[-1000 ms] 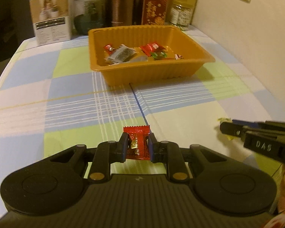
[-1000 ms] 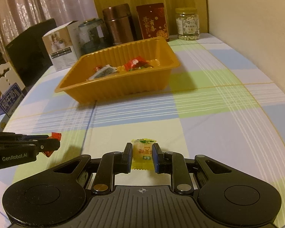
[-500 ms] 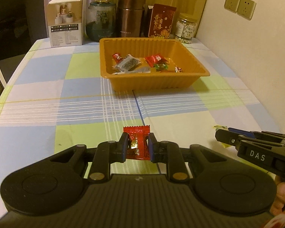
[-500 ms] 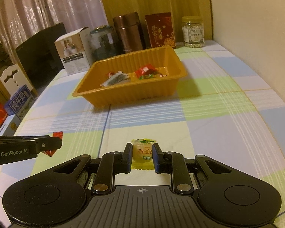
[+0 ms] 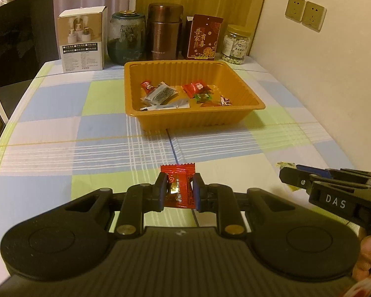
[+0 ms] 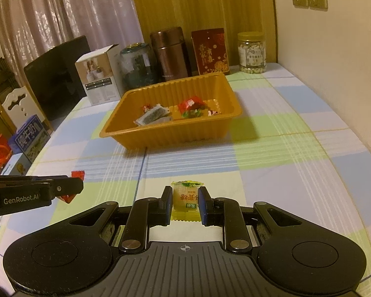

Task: Organize snacks
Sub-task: 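Carry the red and yellow candies over the tray with both tools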

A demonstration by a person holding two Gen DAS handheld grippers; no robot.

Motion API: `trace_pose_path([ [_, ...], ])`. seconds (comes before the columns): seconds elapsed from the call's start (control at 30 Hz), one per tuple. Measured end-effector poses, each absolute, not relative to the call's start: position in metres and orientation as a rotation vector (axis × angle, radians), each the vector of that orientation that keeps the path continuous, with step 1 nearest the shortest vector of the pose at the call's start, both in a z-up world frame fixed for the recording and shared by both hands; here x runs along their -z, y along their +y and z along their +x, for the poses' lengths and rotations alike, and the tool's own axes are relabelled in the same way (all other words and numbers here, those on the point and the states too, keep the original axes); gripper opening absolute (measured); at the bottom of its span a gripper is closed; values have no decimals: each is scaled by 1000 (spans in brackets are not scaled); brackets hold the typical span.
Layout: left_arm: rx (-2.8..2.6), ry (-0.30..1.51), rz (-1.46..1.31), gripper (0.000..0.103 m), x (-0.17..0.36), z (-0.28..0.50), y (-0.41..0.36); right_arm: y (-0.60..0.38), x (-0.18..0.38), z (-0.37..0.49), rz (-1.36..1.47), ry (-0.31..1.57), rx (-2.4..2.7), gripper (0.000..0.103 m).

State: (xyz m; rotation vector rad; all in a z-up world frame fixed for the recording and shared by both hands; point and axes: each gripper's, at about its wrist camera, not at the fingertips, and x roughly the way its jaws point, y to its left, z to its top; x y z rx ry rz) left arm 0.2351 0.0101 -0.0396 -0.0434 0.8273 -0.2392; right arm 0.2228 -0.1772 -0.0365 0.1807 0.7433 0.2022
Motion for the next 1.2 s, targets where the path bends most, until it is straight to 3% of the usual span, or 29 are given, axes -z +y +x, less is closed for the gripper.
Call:
trace_pose_path([
  [1.2,324,797,-83,19,6,302,3,-185,-5,296,89,740,-223,22],
])
